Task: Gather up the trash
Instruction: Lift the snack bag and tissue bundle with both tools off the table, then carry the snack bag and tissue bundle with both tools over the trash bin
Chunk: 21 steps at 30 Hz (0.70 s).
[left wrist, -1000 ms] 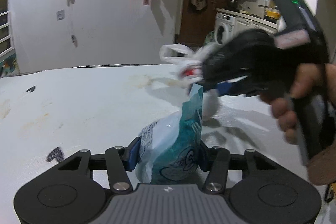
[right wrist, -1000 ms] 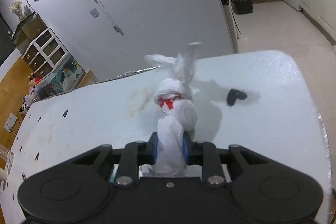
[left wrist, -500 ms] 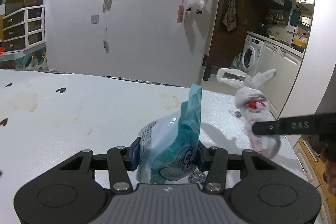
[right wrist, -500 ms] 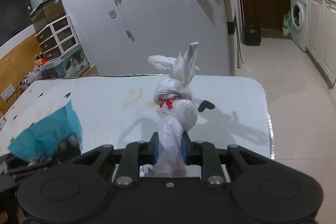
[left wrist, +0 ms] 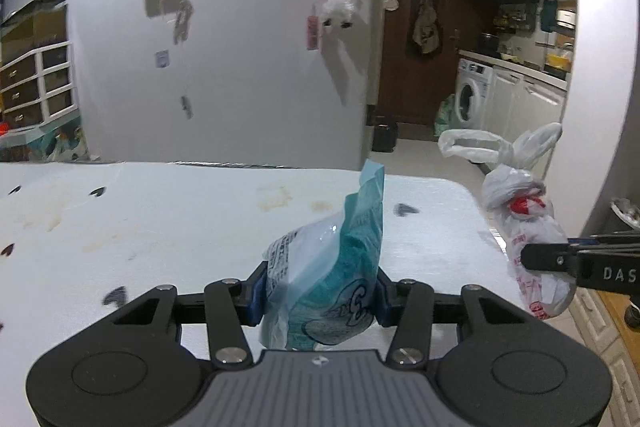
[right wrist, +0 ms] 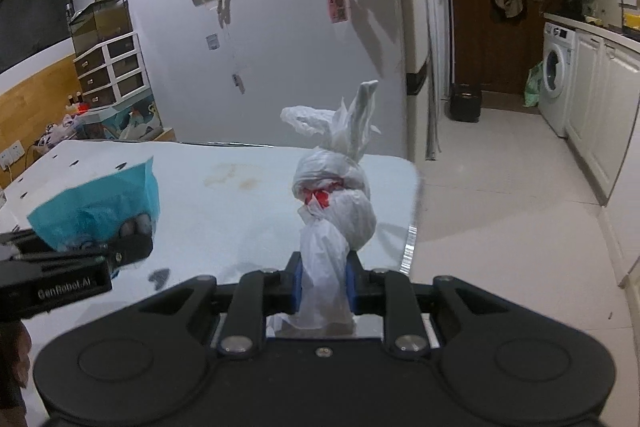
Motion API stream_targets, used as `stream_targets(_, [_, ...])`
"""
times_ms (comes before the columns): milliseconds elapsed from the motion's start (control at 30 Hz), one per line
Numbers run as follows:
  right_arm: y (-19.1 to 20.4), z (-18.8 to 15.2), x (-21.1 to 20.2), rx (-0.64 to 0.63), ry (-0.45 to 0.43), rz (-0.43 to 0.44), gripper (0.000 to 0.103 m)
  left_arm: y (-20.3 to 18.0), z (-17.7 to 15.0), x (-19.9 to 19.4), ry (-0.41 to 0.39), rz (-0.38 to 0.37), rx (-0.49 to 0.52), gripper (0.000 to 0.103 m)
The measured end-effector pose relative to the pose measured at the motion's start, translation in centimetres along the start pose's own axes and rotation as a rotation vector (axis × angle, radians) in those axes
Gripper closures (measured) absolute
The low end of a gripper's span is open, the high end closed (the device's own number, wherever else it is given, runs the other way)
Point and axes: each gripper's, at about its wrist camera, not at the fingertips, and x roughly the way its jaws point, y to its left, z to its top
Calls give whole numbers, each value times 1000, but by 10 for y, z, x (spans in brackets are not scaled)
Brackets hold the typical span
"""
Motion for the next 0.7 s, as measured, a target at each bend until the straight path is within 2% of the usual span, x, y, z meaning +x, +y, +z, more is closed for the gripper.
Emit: stream_targets(700, [-123, -53, -105, 71, -24, -151, 81, -159, -23, -26, 6, -162, 69, 53])
